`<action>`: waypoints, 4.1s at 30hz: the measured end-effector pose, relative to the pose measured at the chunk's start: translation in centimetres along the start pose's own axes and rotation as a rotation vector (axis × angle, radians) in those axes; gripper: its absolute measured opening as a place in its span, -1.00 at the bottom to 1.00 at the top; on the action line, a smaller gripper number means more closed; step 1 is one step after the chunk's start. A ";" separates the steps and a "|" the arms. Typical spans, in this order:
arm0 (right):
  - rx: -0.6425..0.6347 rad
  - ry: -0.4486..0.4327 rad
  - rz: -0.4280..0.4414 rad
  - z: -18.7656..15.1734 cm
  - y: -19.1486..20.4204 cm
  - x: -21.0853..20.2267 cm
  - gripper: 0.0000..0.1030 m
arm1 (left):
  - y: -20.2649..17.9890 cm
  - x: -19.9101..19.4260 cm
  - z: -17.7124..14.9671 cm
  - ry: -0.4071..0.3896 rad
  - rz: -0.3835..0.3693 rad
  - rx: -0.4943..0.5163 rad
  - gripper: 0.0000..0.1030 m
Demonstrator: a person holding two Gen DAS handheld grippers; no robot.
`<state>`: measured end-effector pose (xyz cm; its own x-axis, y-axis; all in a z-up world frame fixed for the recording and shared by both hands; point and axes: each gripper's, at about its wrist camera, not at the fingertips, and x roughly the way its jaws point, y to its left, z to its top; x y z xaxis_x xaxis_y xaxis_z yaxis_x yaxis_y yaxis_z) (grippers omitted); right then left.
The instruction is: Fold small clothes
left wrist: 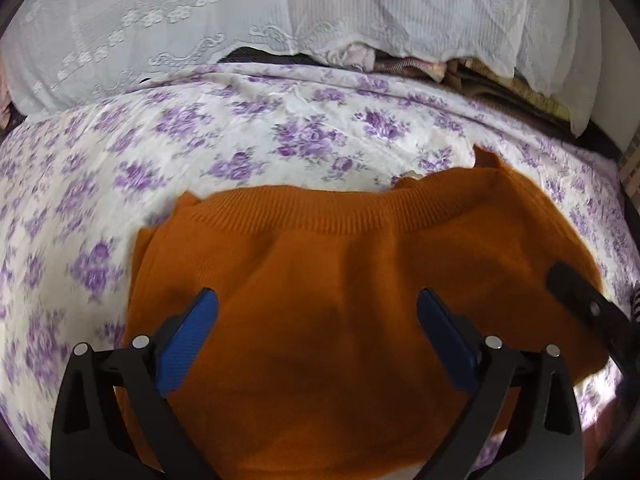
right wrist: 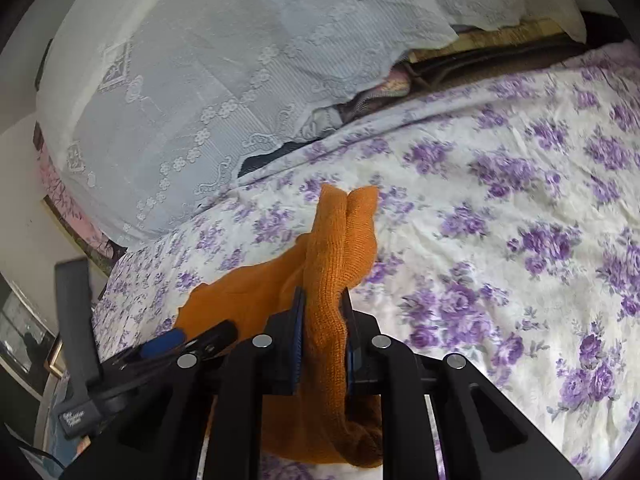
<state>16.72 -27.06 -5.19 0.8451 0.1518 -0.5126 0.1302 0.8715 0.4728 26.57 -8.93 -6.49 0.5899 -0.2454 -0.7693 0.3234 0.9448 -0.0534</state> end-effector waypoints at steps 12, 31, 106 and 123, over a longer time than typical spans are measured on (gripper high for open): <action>-0.150 0.006 0.028 -0.6 6.5 -0.3 -0.70 | 1.8 2.6 5.0 0.099 -0.166 -0.066 0.84; -0.288 0.088 0.085 -2.8 17.6 3.6 -0.77 | 10.9 -2.6 4.5 0.006 -0.123 -0.115 0.68; -0.202 0.240 0.078 -3.0 10.6 8.9 -0.88 | 13.7 0.9 -3.5 0.157 -0.191 -0.189 0.92; 0.035 0.215 0.157 -3.5 5.1 6.8 0.06 | 13.4 0.1 -3.3 0.123 -0.314 -0.200 0.90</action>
<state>21.27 -19.90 -8.76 0.7274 0.3830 -0.5694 0.0269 0.8131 0.5814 28.54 4.46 -9.33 0.3878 -0.5130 -0.7658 0.3159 0.8545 -0.4124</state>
